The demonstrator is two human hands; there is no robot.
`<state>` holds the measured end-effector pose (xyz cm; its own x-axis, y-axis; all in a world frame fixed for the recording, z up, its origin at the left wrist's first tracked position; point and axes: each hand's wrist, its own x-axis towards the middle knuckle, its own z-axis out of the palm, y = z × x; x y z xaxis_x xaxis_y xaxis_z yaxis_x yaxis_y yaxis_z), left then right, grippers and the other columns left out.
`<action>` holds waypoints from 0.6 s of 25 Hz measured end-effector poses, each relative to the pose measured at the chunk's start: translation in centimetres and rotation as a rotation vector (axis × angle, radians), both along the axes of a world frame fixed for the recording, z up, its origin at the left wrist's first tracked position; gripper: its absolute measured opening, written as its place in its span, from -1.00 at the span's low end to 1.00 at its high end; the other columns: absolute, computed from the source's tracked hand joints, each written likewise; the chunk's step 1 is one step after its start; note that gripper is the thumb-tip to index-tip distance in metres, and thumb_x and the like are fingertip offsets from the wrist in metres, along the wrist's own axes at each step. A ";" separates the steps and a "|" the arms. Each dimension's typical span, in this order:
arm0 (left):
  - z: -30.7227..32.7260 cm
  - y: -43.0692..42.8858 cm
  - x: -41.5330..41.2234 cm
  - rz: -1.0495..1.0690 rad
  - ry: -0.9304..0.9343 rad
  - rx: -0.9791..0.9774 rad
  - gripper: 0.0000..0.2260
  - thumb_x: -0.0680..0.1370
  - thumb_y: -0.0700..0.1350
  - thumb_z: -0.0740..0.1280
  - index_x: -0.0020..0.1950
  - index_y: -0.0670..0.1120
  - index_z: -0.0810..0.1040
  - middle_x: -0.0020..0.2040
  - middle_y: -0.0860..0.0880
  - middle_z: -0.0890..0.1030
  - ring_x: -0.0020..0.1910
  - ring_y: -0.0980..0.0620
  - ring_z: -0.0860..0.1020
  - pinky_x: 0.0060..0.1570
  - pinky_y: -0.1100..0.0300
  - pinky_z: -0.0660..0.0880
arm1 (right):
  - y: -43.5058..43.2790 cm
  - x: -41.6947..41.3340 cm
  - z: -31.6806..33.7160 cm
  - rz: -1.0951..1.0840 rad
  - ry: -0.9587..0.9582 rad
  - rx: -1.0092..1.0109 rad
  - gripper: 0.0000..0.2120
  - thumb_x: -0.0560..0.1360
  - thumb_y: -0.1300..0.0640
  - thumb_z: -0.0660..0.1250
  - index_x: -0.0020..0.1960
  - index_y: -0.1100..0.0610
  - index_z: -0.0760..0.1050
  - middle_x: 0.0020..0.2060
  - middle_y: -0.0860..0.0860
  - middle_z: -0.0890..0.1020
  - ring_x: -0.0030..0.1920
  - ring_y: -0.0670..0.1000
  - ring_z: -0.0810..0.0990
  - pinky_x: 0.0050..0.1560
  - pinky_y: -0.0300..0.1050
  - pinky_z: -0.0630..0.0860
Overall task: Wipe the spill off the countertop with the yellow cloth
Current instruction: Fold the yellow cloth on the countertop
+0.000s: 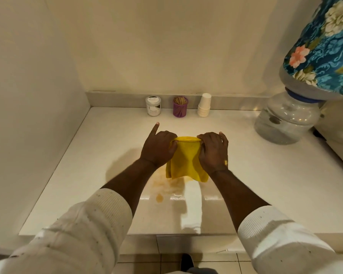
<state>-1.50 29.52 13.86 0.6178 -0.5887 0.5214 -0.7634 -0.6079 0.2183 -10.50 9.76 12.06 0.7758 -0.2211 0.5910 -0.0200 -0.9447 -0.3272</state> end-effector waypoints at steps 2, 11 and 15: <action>-1.1 -0.3 0.9 0.028 0.000 0.026 -0.77 0.61 -0.06 0.26 0.10 -0.13 0.66 -0.02 -0.09 0.73 -0.01 -0.07 0.68 0.56 -0.18 0.15 | -0.3 1.2 -1.0 -0.014 0.031 -0.021 -0.67 0.48 0.24 0.19 0.14 0.16 0.64 0.02 0.11 0.68 0.15 0.19 0.61 0.46 0.27 0.23; -6.5 -3.1 8.0 0.124 0.114 0.180 -0.77 0.64 -0.08 0.23 0.14 -0.12 0.64 0.03 -0.09 0.72 0.07 -0.07 0.67 0.58 -0.12 0.02 | -3.7 9.3 -6.8 -0.017 0.153 -0.059 -0.65 0.49 0.25 0.19 0.17 0.13 0.65 0.04 0.09 0.69 0.17 0.15 0.61 0.45 0.25 0.21; -8.4 -4.6 10.3 0.138 0.175 0.222 -0.78 0.63 -0.10 0.25 0.17 -0.13 0.64 0.05 -0.10 0.71 0.10 -0.09 0.66 0.57 -0.13 0.03 | -4.9 12.1 -9.4 -0.004 0.193 -0.032 -0.64 0.55 0.17 0.10 0.18 0.11 0.63 0.06 0.06 0.69 0.19 0.12 0.60 0.45 0.23 0.19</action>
